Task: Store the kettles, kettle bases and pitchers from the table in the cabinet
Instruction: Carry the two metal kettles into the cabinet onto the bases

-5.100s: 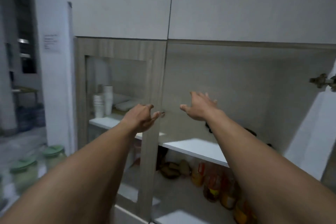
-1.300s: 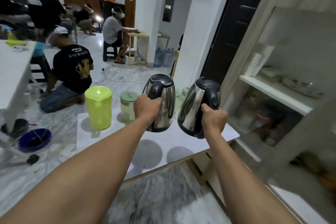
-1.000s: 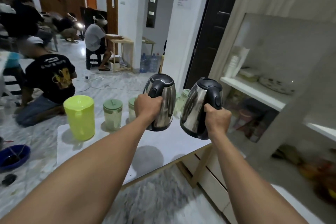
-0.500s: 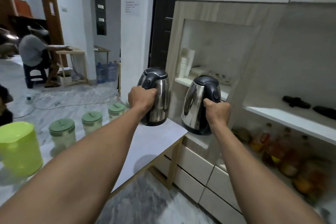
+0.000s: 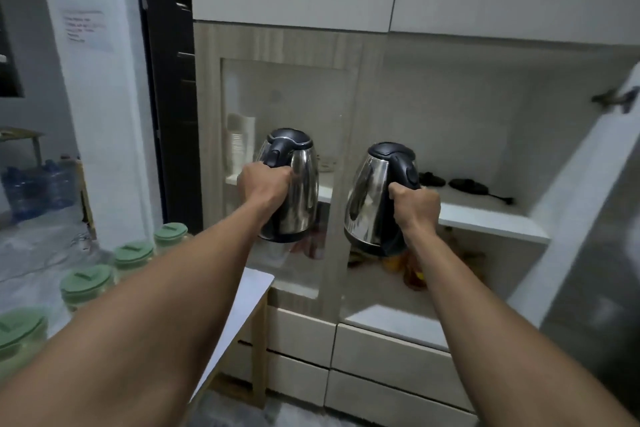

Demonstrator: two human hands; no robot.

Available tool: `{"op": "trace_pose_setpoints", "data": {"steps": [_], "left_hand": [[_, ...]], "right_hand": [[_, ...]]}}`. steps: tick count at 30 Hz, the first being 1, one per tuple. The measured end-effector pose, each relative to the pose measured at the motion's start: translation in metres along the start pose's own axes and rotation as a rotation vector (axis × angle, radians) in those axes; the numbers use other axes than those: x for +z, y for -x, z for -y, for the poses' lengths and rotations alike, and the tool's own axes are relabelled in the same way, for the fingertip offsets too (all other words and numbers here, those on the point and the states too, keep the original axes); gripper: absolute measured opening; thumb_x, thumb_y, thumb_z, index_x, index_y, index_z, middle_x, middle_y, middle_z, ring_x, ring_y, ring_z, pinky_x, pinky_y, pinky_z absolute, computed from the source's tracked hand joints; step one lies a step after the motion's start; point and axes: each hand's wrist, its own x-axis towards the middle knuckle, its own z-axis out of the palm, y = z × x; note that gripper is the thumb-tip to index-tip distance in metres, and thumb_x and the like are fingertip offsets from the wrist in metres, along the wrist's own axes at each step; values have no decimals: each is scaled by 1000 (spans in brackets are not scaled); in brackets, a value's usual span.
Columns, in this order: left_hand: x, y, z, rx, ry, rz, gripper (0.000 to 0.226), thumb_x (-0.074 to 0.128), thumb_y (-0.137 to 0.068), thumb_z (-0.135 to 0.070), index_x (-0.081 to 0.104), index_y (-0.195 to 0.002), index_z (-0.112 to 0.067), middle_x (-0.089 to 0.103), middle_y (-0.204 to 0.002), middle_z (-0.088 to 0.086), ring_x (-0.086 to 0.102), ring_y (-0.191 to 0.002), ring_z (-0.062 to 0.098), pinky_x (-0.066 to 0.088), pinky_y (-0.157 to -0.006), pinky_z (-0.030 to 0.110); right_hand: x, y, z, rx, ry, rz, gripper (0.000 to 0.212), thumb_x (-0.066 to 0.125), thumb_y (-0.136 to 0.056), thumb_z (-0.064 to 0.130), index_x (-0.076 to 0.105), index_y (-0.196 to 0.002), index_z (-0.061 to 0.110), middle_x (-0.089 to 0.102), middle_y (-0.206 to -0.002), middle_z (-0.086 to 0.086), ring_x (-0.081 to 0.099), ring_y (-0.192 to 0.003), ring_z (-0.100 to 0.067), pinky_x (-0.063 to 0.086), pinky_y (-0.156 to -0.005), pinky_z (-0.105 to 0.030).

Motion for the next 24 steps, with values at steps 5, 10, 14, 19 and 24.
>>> {"op": "trace_pose_setpoints", "data": {"steps": [5,10,14,19,24], "left_hand": [[61,5,-20,44,-37,117,20,67,-70,-26,60,-64,-8,60,-64,6,55,-60,23,36,-48,27],[128,12,-36,45,16,233,23,67,-70,-29,63,-66,-7,63,-67,7,59,-63,24,42,-54,28],[190,22,-49,61,46,301,20,69,-72,-27,61,-64,-10,61,-64,6,57,-60,22,39,-51,26],[274,27,-64,53,104,344,18,68,-70,-27,63,-67,-11,63,-65,5,59,-61,23,41,-54,26],[352,21,-89,53,74,317,18,66,-69,-29,64,-71,-11,64,-69,6,60,-65,27,43,-58,28]], "right_hand": [[-45,-34,-9,25,42,-118,25,66,-58,35,59,-56,11,60,-60,-8,56,-58,-29,37,-51,-31],[-87,-70,-23,40,64,-204,22,66,-55,33,53,-49,16,54,-53,-4,53,-55,-28,40,-51,-34],[-122,-106,-39,48,74,-260,22,69,-63,31,62,-57,10,61,-58,-6,59,-58,-28,43,-51,-34],[-157,-170,-66,43,86,-285,24,70,-65,34,63,-62,11,64,-64,-7,64,-66,-32,43,-54,-32],[-188,-243,-85,21,79,-278,33,68,-67,41,68,-72,8,68,-71,-11,67,-71,-34,50,-57,-36]]}}
